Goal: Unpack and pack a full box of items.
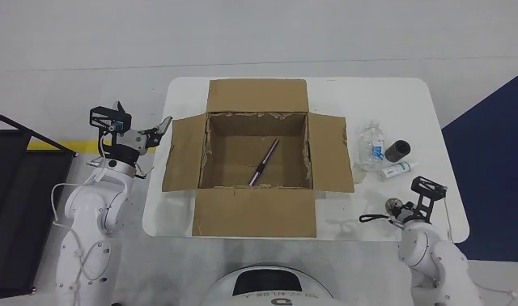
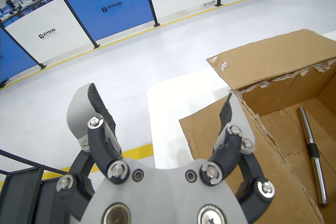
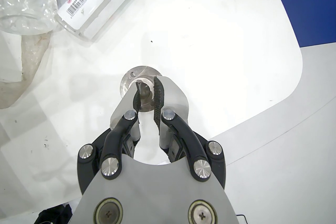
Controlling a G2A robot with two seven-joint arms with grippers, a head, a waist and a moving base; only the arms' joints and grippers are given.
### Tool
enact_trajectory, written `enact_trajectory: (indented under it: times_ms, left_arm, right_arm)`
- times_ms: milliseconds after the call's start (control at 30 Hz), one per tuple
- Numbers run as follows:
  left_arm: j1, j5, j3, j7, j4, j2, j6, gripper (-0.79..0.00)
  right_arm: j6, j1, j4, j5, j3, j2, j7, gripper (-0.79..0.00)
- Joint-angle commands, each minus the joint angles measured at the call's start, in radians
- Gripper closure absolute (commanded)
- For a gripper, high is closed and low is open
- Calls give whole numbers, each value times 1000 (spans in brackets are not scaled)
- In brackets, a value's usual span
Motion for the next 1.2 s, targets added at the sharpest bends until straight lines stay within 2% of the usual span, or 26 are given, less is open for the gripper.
enact_trajectory:
  times_ms: [0,133,267,467,700,1167]
  left_arm:
    - [0,0,0,0,0,0,0,-785]
    - [0,0,0,0,0,0,0,-785]
    - [0,0,0,0,0,0,0,-785]
    - [0,0,0,0,0,0,0,-785]
    - [0,0,0,0,0,0,0,-785]
    - [0,0,0,0,0,0,0,-785]
  right_arm:
    - [7,7,3,-10,-7,-1,4,-102]
    - [16,16,1,-24,-13,-3,13,-108]
    - [18,13,-21,-17,-7,-6,13,-175]
    - [3,-2,-42,-23,-10,-9,14,-225]
    - [6,36,2,-110,-68,-11,51,-197]
    - [6,36,2,-110,-68,-11,51,-197]
